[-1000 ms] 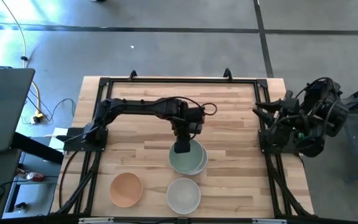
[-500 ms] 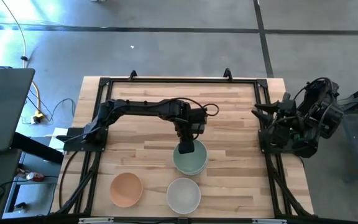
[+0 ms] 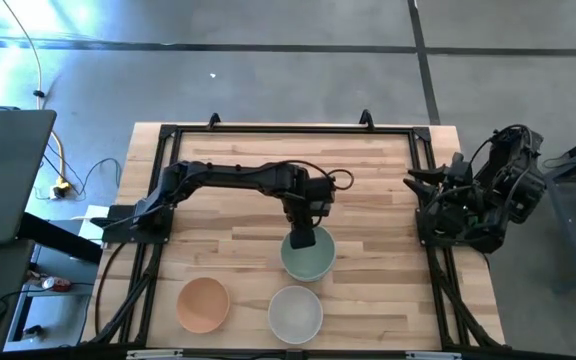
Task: Nest bowls inside each other
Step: Stack the light blue bowl on top of the white bowl
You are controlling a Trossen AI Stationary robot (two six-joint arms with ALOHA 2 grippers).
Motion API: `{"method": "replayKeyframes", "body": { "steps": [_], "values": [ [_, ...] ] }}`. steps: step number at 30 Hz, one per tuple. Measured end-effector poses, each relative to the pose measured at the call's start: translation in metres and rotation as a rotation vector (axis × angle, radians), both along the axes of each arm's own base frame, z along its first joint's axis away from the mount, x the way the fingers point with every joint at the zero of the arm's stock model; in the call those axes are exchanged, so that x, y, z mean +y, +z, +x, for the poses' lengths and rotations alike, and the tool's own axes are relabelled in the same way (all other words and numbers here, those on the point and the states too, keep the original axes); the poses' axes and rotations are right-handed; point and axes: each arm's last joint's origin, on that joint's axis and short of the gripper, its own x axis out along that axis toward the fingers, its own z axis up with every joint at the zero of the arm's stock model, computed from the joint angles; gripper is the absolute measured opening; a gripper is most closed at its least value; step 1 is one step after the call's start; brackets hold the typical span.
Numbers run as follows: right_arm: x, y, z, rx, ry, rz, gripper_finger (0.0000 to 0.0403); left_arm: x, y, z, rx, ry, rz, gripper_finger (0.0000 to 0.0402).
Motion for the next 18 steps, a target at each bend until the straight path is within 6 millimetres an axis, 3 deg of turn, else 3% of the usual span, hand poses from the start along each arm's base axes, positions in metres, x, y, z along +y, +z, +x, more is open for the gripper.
{"method": "replayKeyframes", "body": {
  "steps": [9,15,18],
  "values": [
    [0.001,0.0,0.0,0.005,0.005,0.009,0.0119,-0.001,-0.026,0.006,0.102,0.002,0.03,0.0],
    [0.001,0.0,0.001,0.015,0.012,0.027,0.0119,-0.006,-0.03,0.008,0.1,-0.017,0.03,0.0003],
    [0.002,0.0,0.001,0.013,0.012,0.03,0.0119,-0.006,-0.021,0.009,0.103,-0.03,0.045,0.0021]
  ]
}}
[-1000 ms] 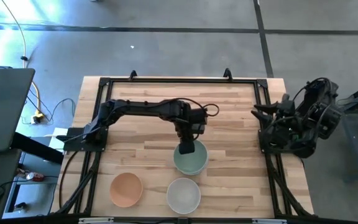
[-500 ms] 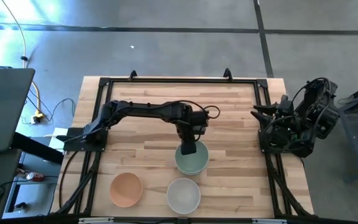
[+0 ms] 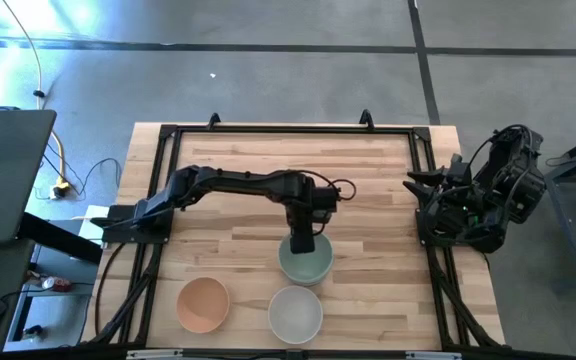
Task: Nest bowls inside each other
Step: Stack the light blue bowl on top of the white bowl
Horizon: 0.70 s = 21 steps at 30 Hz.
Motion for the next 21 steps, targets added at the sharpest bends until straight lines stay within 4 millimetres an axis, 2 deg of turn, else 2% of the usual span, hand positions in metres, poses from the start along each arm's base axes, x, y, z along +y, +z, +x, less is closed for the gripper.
{"method": "replayKeyframes", "body": {
  "steps": [7,12,17,21],
  "values": [
    [0.001,0.0,0.0,-0.006,0.0,0.008,0.0119,0.003,0.042,0.002,-0.125,-0.011,0.064,0.0115],
    [0.001,0.0,0.001,-0.008,0.0,0.012,0.0119,0.004,0.046,-0.002,-0.101,-0.008,0.058,0.0161],
    [0.001,0.0,0.001,-0.005,0.003,0.016,0.0119,0.004,0.032,-0.001,-0.049,-0.012,0.046,0.0159],
    [0.002,0.0,0.001,0.0,0.006,0.023,0.0119,0.0,0.032,0.001,-0.068,-0.02,0.051,0.0117]
  ]
}}
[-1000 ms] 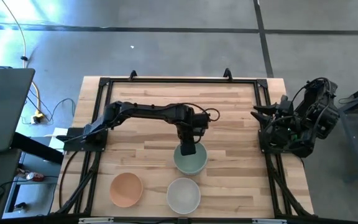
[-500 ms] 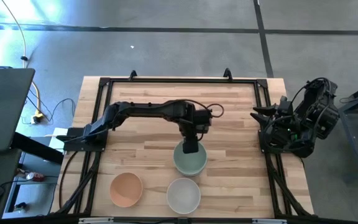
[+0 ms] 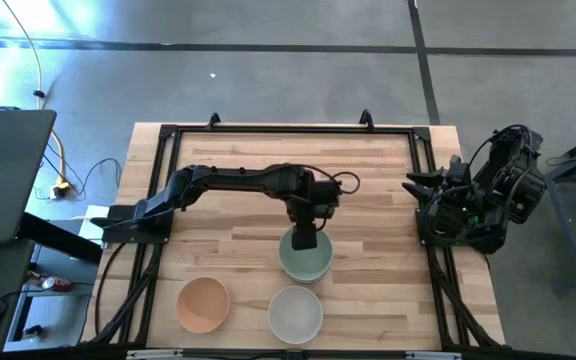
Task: Nest bowls inside each other
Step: Stack the light blue bowl on top of the white bowl
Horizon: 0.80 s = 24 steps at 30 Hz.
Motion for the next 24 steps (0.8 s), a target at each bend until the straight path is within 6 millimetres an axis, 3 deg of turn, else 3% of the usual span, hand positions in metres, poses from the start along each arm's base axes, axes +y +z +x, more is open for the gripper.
{"method": "replayKeyframes", "body": {
  "steps": [6,24],
  "values": [
    [0.0006,0.0004,0.0005,-0.004,0.002,0.006,0.0119,0.001,-0.0004,-0.0002,-0.001,-0.022,0.001,0.0011],
    [0.0018,-0.0001,0.0008,0.014,0.016,0.038,0.0119,-0.0027,-0.0003,-0.0006,0.007,-0.033,0.037,0.0029]
  ]
}}
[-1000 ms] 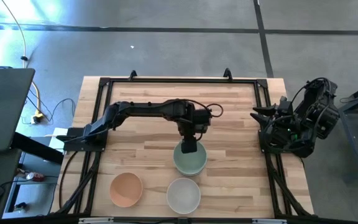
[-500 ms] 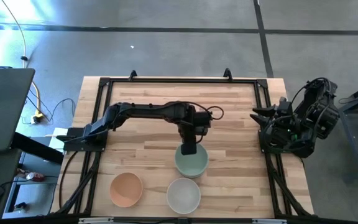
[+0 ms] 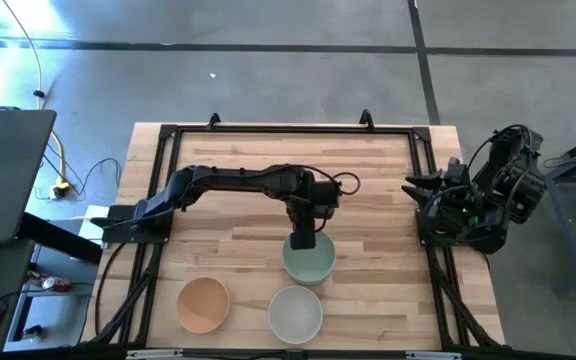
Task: Nest bowls inside each other
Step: Stack the light blue bowl on top of the white bowl, then stack the light orange bowl on top of the light blue bowl
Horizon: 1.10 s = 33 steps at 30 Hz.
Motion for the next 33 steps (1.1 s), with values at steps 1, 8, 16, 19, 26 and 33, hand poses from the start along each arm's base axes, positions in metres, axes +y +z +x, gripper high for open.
{"method": "replayKeyframes", "body": {
  "steps": [1,8,16,19,26,33],
  "values": [
    [0.0,0.0,0.0,0.004,0.002,0.003,0.0119,0.0,0.001,0.0,-0.004,-0.006,0.001,0.0029],
    [0.0,0.0,0.0,0.006,0.004,0.006,0.0119,-0.003,0.017,0.001,-0.061,-0.032,0.001,0.0064],
    [0.0,0.0,0.0,0.009,0.005,0.009,0.0119,-0.001,0.023,-0.001,-0.063,-0.021,0.015,0.0149],
    [0.0,-0.001,0.0,0.017,0.01,0.015,0.0119,-0.001,0.021,-0.005,-0.021,-0.016,0.03,0.0162],
    [0.002,-0.002,0.0,0.055,0.03,0.057,0.0119,-0.001,0.038,-0.034,0.113,-0.012,0.084,0.0165],
    [0.004,-0.004,0.001,0.08,0.038,0.05,0.0119,-0.005,0.074,-0.057,0.032,0.039,0.104,0.0165]
  ]
}}
